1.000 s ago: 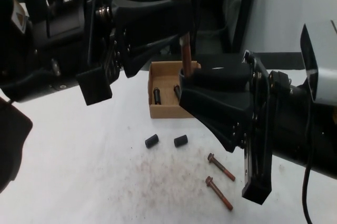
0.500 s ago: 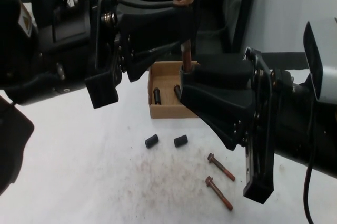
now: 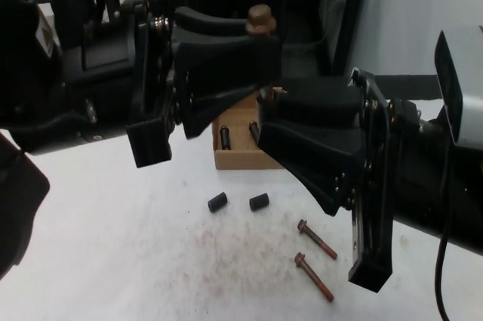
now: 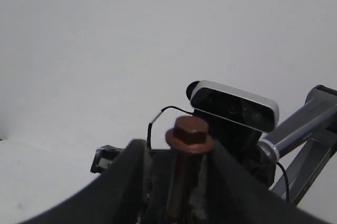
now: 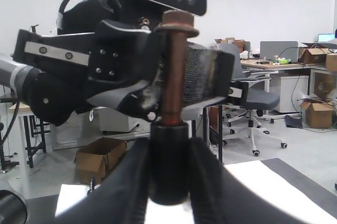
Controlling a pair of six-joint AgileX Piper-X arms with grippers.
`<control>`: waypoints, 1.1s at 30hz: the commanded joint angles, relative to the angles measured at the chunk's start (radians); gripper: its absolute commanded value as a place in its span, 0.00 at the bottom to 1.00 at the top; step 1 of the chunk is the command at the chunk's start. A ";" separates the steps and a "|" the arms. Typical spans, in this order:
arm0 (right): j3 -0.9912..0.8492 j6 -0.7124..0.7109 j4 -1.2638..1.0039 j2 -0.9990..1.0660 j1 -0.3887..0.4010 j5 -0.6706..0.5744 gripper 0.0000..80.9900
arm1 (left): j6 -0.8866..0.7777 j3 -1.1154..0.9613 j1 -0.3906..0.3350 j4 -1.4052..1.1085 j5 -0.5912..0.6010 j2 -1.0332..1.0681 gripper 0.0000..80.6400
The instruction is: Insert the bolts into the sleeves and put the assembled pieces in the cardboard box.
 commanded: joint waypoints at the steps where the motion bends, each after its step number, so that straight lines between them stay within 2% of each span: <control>1: -0.007 0.000 -0.017 -0.008 -0.003 0.002 0.01 | -0.012 -0.005 0.001 -0.003 0.015 -0.003 0.50; 15: -0.007 0.000 -0.014 -0.008 -0.003 0.002 0.01 | -0.012 -0.005 0.001 -0.008 0.007 -0.024 0.50; 17: -0.007 0.000 -0.014 -0.008 -0.003 0.008 0.01 | -0.012 -0.005 0.001 -0.028 -0.059 -0.040 0.50; 20: -0.007 0.000 -0.014 -0.008 -0.003 0.009 0.01 | -0.006 -0.005 0.001 -0.084 -0.262 -0.077 0.46; 21: -0.007 0.000 -0.014 -0.008 -0.003 0.009 0.01 | 0.012 -0.005 0.003 -0.093 -0.324 -0.089 0.40; 25: -0.007 0.000 -0.008 -0.008 -0.003 0.046 0.01 | 0.177 -0.005 0.017 -0.055 -0.602 -0.152 0.01; 29: -0.031 0.013 0.121 -0.008 -0.003 0.264 0.01 | 0.371 -0.005 0.028 0.149 -0.778 -0.191 0.00; 31: -0.083 0.053 0.301 -0.003 -0.003 0.413 0.01 | 0.441 -0.005 0.028 0.322 -0.841 -0.197 0.00; 33: -0.153 0.060 0.499 0.014 -0.003 0.491 0.01 | 0.444 -0.005 0.028 0.547 -0.881 -0.193 0.00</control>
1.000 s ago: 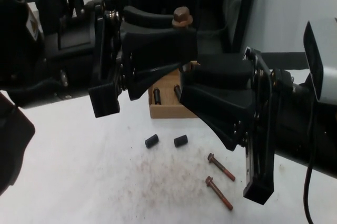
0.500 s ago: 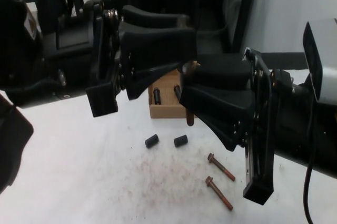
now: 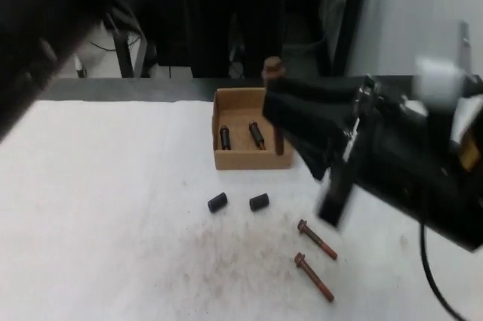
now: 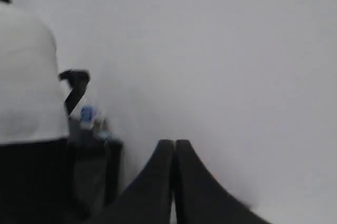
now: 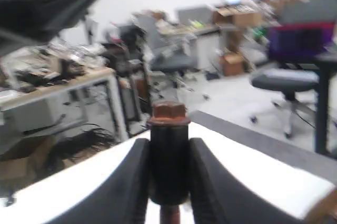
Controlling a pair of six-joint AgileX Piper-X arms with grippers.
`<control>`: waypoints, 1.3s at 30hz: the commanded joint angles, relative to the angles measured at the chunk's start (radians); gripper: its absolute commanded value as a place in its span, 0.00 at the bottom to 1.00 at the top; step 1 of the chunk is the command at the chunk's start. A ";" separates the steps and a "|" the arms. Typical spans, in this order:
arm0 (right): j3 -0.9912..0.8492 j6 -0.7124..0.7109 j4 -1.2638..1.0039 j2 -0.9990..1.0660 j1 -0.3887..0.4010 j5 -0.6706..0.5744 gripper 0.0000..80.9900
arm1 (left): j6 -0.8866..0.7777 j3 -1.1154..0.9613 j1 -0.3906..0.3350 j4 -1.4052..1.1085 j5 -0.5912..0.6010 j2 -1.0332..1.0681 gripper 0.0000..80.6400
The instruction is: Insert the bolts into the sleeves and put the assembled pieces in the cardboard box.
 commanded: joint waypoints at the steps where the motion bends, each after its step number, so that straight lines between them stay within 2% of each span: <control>1: -0.075 0.013 0.172 0.015 -0.007 0.077 0.01 | 0.039 -0.003 0.001 0.224 -0.070 0.002 0.00; 4: -0.211 0.013 0.385 0.105 -0.028 0.077 0.01 | 0.018 -0.002 0.001 0.524 -0.070 0.024 0.00; 6: -0.288 0.013 0.450 0.184 -0.047 0.075 0.01 | 0.005 -0.002 0.001 0.686 -0.070 0.047 0.00; 9: -0.400 0.013 0.486 0.327 -0.077 0.075 0.01 | 0.015 -0.002 0.001 0.783 -0.070 0.080 0.00; 21: -0.901 0.013 0.679 0.839 -0.207 0.073 0.01 | 0.067 -0.002 0.001 0.775 -0.070 0.099 0.00; 26: -1.072 0.013 0.762 0.992 -0.256 0.073 0.01 | 0.067 -0.002 0.001 0.775 -0.070 0.099 0.00; 32: -1.160 0.013 0.788 1.107 -0.300 0.073 0.01 | 0.067 -0.002 0.001 0.775 -0.070 0.099 0.00; 38: -1.164 0.013 0.794 1.153 -0.315 0.032 0.00 | 0.067 -0.002 0.001 0.775 -0.070 0.106 0.00; 39: -1.164 0.013 0.789 1.157 -0.315 0.027 0.03 | 0.067 -0.002 0.001 0.775 -0.070 0.110 0.00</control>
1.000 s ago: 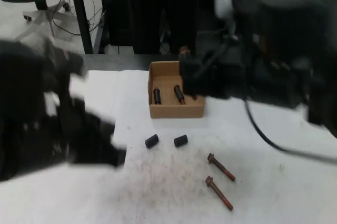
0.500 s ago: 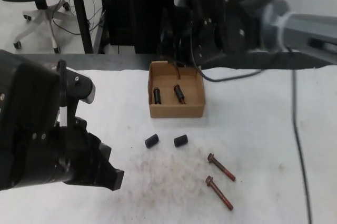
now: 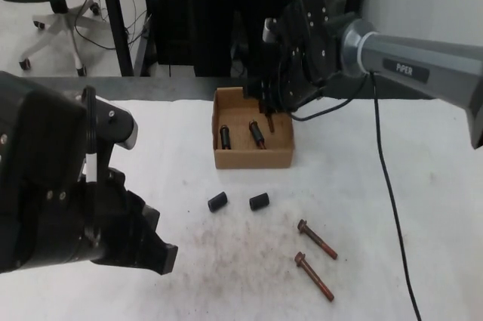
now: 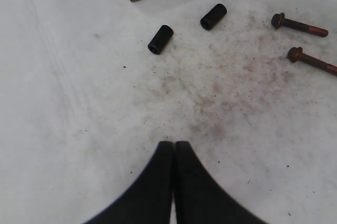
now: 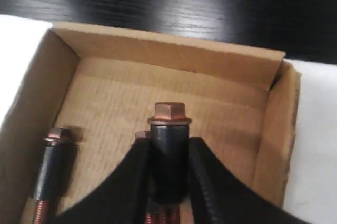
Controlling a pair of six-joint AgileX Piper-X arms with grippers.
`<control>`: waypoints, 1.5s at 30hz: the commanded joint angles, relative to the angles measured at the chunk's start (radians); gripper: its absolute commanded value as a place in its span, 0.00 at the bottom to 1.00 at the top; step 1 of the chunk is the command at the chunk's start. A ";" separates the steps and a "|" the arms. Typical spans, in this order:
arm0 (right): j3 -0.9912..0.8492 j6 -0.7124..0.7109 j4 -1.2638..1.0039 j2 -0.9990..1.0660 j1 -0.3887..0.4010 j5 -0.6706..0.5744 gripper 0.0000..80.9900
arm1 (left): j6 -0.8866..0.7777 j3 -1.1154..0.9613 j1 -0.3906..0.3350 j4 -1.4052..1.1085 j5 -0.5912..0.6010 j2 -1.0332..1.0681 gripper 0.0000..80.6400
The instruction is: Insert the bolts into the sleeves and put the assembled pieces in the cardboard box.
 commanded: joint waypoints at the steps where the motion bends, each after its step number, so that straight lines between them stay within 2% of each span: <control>1: -0.016 0.001 -0.014 -0.001 -0.002 -0.036 0.07 | 0.004 -0.005 0.001 -0.003 -0.010 0.013 0.00; 6: -0.016 0.001 -0.015 0.003 -0.006 -0.040 0.32 | 0.004 -0.005 0.001 -0.003 -0.010 0.041 0.00; 9: -0.016 0.001 -0.015 0.003 -0.009 -0.040 0.37 | 0.004 -0.005 0.001 -0.003 -0.010 0.048 0.00; 15: -0.016 0.001 -0.006 -0.029 -0.009 -0.040 0.37 | 0.000 -0.005 0.001 -0.003 -0.005 0.048 0.00; 16: -0.016 0.004 0.012 -0.044 -0.009 -0.040 0.34 | -0.001 -0.005 0.001 -0.003 -0.005 0.048 0.00; 18: -0.016 0.008 0.075 -0.076 -0.009 -0.040 0.21 | -0.001 -0.005 0.001 -0.003 -0.002 0.048 0.00; 20: -0.016 -0.023 0.182 -0.120 -0.009 -0.040 0.02 | -0.001 -0.005 0.001 -0.003 -0.002 0.048 0.00; 21: -0.016 -0.061 0.239 -0.143 -0.009 -0.040 0.01 | -0.001 -0.005 0.001 -0.003 -0.002 0.048 0.00; 25: 0.075 -0.218 0.284 -0.260 -0.003 -0.040 0.01 | -0.001 -0.007 0.001 -0.008 -0.002 0.040 0.00; 33: 0.534 -0.224 0.203 -0.550 0.007 -0.044 0.01 | 0.001 -0.007 0.001 -0.078 -0.002 -0.044 0.00; 37: 0.684 -0.235 0.133 -0.616 0.010 -0.063 0.01 | 0.001 -0.007 0.001 -0.079 -0.002 -0.060 0.00; 42: 0.731 -0.500 0.139 -0.587 0.040 -0.063 0.02 | 0.001 -0.005 0.001 -0.079 -0.002 -0.060 0.00; 45: 0.731 -0.607 0.136 -0.563 0.062 -0.017 0.15 | 0.004 -0.005 0.001 -0.079 -0.002 -0.060 0.00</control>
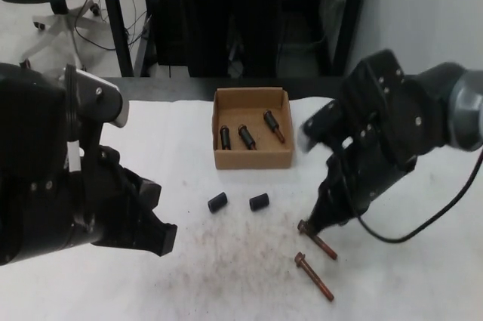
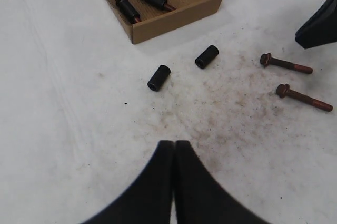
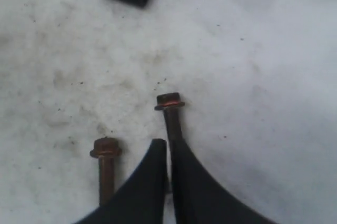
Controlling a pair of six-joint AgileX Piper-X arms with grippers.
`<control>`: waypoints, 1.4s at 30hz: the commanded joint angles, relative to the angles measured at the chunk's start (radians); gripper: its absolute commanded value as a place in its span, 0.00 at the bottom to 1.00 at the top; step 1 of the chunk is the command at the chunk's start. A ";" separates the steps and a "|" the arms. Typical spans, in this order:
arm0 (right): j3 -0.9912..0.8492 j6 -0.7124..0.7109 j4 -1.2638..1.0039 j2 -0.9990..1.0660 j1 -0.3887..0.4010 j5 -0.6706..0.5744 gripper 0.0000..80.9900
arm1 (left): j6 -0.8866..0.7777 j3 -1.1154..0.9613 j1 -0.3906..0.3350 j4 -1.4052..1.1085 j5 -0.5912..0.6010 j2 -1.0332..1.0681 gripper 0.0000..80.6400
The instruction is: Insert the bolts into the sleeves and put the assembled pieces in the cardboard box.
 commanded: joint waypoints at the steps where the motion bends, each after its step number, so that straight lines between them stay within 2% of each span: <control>1: -0.001 -0.104 -0.023 0.018 0.019 0.055 0.20 | 0.004 -0.005 0.001 -0.011 -0.002 -0.007 0.00; 4: -0.001 -0.170 -0.063 0.042 0.025 0.141 0.34 | 0.004 -0.005 0.001 -0.011 -0.002 -0.007 0.00; 5: -0.001 -0.206 -0.068 0.051 0.025 0.149 0.35 | 0.004 -0.005 0.001 -0.011 -0.002 -0.007 0.00; 10: -0.001 -0.389 -0.067 0.099 0.025 0.200 0.32 | 0.004 -0.005 0.001 -0.009 -0.002 -0.007 0.00; 21: -0.004 -0.488 -0.229 0.165 0.025 0.218 0.32 | 0.030 -0.005 0.001 -0.011 -0.002 -0.007 0.00; 26: -0.004 -0.491 -0.212 0.177 0.025 0.218 0.32 | 0.050 -0.005 0.001 -0.011 -0.002 -0.007 0.00; 31: -0.004 -0.486 -0.213 0.177 0.025 0.285 0.32 | 0.059 -0.005 0.001 -0.011 -0.002 -0.007 0.00; 42: -0.048 -0.323 -0.076 0.173 0.025 0.285 0.32 | 0.064 -0.005 0.001 -0.011 -0.002 -0.007 0.00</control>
